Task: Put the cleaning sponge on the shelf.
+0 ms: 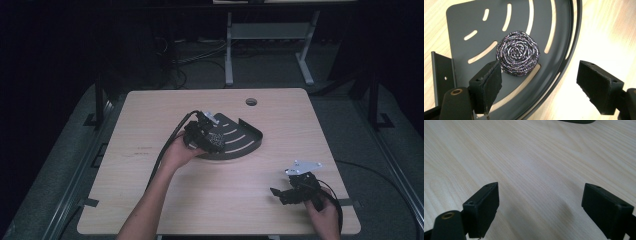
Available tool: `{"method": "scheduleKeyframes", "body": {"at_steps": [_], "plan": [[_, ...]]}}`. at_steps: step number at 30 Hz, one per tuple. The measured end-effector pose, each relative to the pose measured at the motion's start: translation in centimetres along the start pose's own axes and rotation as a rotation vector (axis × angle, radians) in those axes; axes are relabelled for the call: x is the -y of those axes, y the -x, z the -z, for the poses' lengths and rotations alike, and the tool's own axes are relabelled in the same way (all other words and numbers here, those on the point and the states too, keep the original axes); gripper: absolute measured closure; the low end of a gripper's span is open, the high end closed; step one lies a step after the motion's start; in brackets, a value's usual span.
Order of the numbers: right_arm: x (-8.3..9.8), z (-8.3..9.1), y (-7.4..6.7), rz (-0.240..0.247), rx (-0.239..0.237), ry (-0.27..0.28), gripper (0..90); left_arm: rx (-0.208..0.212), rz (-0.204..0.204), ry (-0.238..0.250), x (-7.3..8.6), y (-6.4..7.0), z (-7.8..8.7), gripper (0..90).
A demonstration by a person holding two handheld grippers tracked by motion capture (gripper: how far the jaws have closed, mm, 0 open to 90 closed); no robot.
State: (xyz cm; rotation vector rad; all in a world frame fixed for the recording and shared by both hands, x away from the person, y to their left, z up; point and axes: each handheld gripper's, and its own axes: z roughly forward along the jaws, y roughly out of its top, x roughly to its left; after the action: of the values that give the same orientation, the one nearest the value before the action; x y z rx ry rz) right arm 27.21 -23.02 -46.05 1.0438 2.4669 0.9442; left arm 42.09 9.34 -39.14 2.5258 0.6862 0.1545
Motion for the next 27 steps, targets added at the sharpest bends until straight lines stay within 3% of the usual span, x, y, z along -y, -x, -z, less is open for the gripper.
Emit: {"method": "scheduleKeyframes", "body": {"at_steps": [8, 27], "plan": [[0.0, 0.1, 0.0, 0.002, -0.001, 0.001, 14.0, 0.000, -0.026, 0.009, 0.7, 1.0, 0.9, 19.7], [0.1, 0.0, 0.0, -0.003, 0.009, -0.006, 14.0, 0.002, -0.015, 0.041, 3.3, 2.6, 2.4, 19.9]]}}
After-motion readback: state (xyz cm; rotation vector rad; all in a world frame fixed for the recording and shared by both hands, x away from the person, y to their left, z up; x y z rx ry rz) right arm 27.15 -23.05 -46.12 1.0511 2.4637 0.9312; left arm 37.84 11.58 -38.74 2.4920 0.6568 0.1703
